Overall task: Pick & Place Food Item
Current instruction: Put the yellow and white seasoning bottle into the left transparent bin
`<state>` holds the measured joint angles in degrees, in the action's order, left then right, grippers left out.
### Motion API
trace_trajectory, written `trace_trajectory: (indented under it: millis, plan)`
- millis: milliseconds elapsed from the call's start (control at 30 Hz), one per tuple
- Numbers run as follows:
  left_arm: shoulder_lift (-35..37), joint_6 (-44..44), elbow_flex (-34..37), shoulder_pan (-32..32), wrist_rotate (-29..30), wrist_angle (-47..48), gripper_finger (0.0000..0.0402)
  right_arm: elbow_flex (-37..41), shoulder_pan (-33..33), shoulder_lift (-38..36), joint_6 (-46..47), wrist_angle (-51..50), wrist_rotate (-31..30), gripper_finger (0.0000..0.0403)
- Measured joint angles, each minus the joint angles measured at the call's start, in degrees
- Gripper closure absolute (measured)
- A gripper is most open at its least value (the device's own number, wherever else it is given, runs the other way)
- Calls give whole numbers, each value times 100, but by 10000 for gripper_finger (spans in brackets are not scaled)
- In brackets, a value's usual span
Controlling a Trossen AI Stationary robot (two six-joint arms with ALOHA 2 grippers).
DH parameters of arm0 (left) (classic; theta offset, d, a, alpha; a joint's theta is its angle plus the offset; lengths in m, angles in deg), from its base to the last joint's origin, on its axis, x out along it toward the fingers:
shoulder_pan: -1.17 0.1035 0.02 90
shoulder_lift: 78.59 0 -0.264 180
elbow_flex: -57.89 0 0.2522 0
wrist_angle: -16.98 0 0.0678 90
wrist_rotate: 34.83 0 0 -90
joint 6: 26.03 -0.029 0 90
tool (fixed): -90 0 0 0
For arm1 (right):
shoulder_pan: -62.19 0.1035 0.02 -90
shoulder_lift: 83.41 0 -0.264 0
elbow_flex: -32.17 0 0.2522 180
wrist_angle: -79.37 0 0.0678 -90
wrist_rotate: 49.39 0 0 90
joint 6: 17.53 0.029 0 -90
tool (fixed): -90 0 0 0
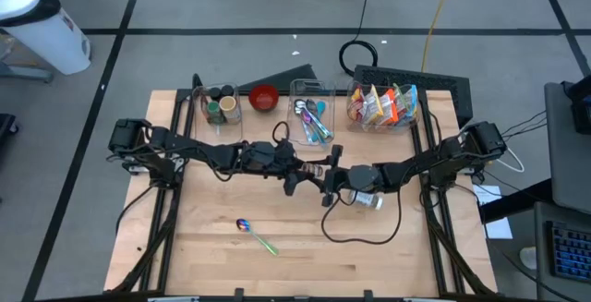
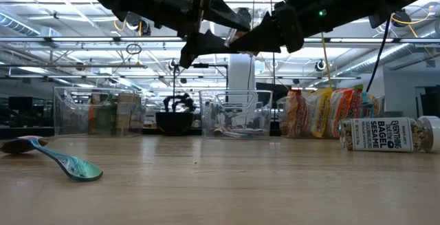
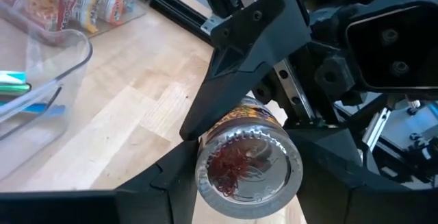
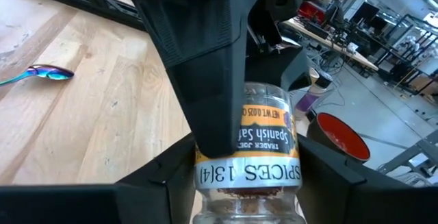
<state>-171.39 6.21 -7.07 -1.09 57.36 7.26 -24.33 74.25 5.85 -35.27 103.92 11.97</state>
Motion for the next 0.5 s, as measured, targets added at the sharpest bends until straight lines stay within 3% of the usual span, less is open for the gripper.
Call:
trace_trajectory:
  millis: [267,500]
  plan:
    - [2,-631,0,40,-386,3,205,0,24,0,-108,9,43,181]
    - [0,-771,0,39,-575,99,205,0,227,2,-734,164,-1,171]
